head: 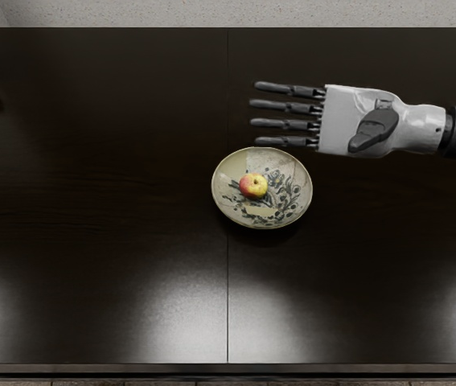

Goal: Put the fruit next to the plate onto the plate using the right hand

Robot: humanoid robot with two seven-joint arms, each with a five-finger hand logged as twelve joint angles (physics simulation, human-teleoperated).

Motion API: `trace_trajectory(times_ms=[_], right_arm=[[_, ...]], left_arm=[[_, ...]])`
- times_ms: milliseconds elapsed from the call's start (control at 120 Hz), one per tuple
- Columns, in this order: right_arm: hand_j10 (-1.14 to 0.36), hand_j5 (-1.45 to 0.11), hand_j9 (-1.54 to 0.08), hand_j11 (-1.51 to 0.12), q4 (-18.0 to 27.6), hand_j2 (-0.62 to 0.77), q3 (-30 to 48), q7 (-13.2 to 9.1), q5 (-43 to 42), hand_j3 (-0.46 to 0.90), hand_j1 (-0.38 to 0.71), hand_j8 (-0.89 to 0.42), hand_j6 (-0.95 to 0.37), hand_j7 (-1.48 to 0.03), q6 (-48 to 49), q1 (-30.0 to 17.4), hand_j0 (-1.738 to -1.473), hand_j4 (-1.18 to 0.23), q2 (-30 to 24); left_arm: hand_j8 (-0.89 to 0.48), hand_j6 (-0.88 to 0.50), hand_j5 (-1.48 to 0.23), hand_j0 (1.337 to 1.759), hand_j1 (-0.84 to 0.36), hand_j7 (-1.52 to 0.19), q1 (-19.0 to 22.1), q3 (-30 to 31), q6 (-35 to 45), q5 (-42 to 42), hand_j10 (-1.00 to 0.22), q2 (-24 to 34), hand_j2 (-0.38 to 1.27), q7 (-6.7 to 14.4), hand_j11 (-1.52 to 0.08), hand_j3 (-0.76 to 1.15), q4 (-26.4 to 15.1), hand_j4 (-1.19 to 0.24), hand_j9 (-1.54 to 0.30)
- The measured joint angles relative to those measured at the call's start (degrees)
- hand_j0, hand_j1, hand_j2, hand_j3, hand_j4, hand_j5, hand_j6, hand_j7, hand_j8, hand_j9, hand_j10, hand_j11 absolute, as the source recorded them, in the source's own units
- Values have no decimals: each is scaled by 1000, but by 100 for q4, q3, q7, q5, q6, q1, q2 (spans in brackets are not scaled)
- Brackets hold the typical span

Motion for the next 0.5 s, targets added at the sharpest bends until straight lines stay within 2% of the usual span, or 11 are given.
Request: trace_trajectory(times_ms=[317, 500], right_arm=[[-28, -40, -40, -40, -21, -6, -30, 0, 46, 0, -312, -26, -25, -41, 45, -483, -1658, -27, -1070], [-27, -40, -40, -40, -20, -6, -29, 0, 49, 0, -312, -25, -24, -40, 48, -565, -1658, -26, -1370]], left_arm=[[-232, -232, -301, 1658, 71, -301, -35, -3, 0, 1, -232, 0, 46, 0, -301, 0, -3, -232, -301], [-232, -232, -301, 1658, 71, -301, -35, -1, 0, 1, -232, 0, 46, 0, -301, 0, -7, -232, -301]])
